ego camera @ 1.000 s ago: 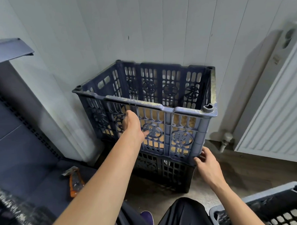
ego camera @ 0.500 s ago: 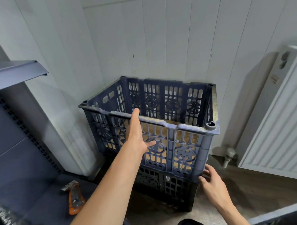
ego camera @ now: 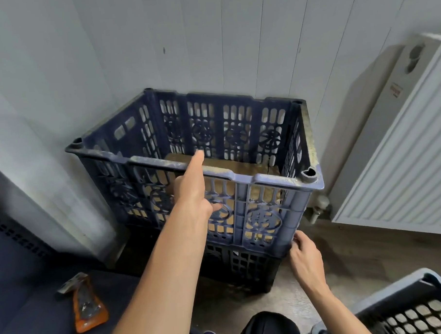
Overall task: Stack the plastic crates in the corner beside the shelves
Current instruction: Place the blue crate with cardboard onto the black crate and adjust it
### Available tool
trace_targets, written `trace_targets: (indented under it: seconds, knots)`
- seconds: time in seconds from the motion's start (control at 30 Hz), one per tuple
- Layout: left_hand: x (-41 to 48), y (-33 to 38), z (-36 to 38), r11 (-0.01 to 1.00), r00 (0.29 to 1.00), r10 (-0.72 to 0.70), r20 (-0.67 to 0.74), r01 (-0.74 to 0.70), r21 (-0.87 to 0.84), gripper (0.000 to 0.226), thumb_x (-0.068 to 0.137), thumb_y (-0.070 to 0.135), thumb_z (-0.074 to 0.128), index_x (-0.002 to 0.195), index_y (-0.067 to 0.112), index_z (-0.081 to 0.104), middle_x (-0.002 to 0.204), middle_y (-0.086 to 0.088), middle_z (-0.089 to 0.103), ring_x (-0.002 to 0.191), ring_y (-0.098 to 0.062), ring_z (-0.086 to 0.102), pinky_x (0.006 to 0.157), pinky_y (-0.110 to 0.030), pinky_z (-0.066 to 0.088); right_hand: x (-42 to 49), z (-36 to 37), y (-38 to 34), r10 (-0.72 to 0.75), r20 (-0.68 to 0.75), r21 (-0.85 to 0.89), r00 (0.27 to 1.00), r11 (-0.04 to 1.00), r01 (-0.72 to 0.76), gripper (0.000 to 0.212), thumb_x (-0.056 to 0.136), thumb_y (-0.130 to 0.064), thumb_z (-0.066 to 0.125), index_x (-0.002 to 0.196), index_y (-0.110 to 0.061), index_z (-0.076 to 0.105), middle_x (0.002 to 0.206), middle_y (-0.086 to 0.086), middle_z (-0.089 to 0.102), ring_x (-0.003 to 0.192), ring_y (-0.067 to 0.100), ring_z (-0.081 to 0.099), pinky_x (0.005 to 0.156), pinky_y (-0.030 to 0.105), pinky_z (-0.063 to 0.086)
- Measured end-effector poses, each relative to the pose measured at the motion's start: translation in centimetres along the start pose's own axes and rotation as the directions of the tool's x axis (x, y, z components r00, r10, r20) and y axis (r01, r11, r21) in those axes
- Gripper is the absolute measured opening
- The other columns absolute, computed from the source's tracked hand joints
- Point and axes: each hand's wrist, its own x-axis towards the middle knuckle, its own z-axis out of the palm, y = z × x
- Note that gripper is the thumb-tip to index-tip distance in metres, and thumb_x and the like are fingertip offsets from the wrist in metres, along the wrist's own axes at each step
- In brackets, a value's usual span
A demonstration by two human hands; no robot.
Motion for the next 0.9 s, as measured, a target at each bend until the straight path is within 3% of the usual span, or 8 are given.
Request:
trace_targets:
  seconds: [0.07,0.27,0.43,0.6,0.67,0.73,0.83,0.9]
  knots:
    - [0.4,-0.2,-0.1,1.0,0.999,-0.024,-0.031,0.024,-0.017,0.055,0.083,0.052,0.071,0.124,0.029,0.042,0.123,0.0,0.038,0.108,-0.033,0.047,0.069,-0.053,0.056,0.0,0.4,-0.1,0.035,-0.001,-0.015,0.999,0.999,-0.035,0.029,0.101,-0.017,0.042,0.105,-0.028,0.067,0.104,-0.009,0.072,0.098,0.017,0.063,0.082,0.038,0.05]
    - [1.4,1.5,-0.5,0.982,0.98,-0.187,-0.064,0.186,-0.021,0.016,0.089,0.026,0.066,0.093,0.028,0.051,0.09,0.001,0.037,0.084,-0.03,0.049,0.078,-0.055,0.057,0.4,-0.9,-1.4,0.225,0.067,-0.018,0.972,0.974,-0.224,0.023,0.106,-0.018,0.042,0.103,-0.021,0.065,0.103,0.004,0.072,0.097,0.028,0.066,0.09,0.051,0.053]
    - [0.1,3.5,0.8,0.933,0.928,-0.349,-0.133,0.331,-0.144,0.029,0.093,0.02,0.059,0.117,0.019,0.042,0.114,-0.01,0.037,0.1,-0.044,0.046,0.081,-0.065,0.053,0.5,-5.0,-8.2,0.389,0.078,0.231,0.918,0.888,-0.396,0.027,0.106,-0.018,0.043,0.098,-0.01,0.068,0.1,0.019,0.074,0.097,0.038,0.07,0.088,0.051,0.058]
    - [-1.3,5.0,1.4,0.923,0.908,-0.378,-0.181,0.354,-0.153,0.024,0.085,0.0,0.048,0.108,0.007,0.047,0.102,-0.014,0.043,0.09,-0.037,0.051,0.083,-0.065,0.053,0.7,-9.9,-16.6,0.583,0.254,0.48,0.772,0.617,-0.624,0.055,0.105,-0.058,0.034,0.108,-0.016,0.071,0.102,0.007,0.079,0.1,0.027,0.072,0.088,0.045,0.056]
    - [-2.0,5.1,1.7,0.917,0.897,-0.391,-0.207,0.36,-0.169,0.009,0.083,-0.001,0.048,0.088,0.005,0.046,0.082,-0.012,0.042,0.071,-0.03,0.048,0.081,-0.057,0.055,0.5,-11.6,-18.7,0.541,0.339,0.435,0.77,0.636,-0.638,0.069,0.096,-0.074,0.031,0.117,-0.021,0.071,0.109,0.003,0.078,0.103,0.023,0.072,0.09,0.046,0.054]
    - [-3.3,4.6,1.5,0.908,0.888,-0.409,-0.21,0.374,-0.19,0.015,0.081,-0.001,0.048,0.075,0.011,0.041,0.072,-0.008,0.037,0.06,-0.025,0.042,0.065,-0.044,0.051,0.2,-12.6,-20.3,0.5,0.394,0.277,0.771,0.735,-0.618,0.066,0.086,-0.084,0.041,0.121,-0.035,0.068,0.114,-0.009,0.076,0.105,0.015,0.072,0.091,0.046,0.054]
    - [-5.3,3.9,0.3,0.897,0.875,-0.431,-0.219,0.39,-0.207,0.019,0.081,-0.003,0.049,0.069,0.01,0.041,0.068,-0.007,0.037,0.061,-0.024,0.044,0.06,-0.038,0.047,0.0,-13.6,-21.7,0.531,0.393,0.114,0.75,0.782,-0.613,0.04,0.089,-0.05,0.07,0.122,-0.029,0.066,0.109,-0.004,0.077,0.103,0.022,0.073,0.093,0.05,0.057]
    - [-6.5,3.9,-0.2,0.895,0.874,-0.438,-0.211,0.4,-0.199,0.023,0.082,-0.005,0.049,0.066,0.009,0.041,0.066,-0.006,0.039,0.06,-0.025,0.045,0.062,-0.038,0.047,-0.1,-14.4,-22.1,0.563,0.38,0.119,0.734,0.757,-0.642,0.029,0.091,-0.017,0.071,0.12,-0.02,0.065,0.108,0.007,0.078,0.103,0.031,0.073,0.09,0.05,0.058]
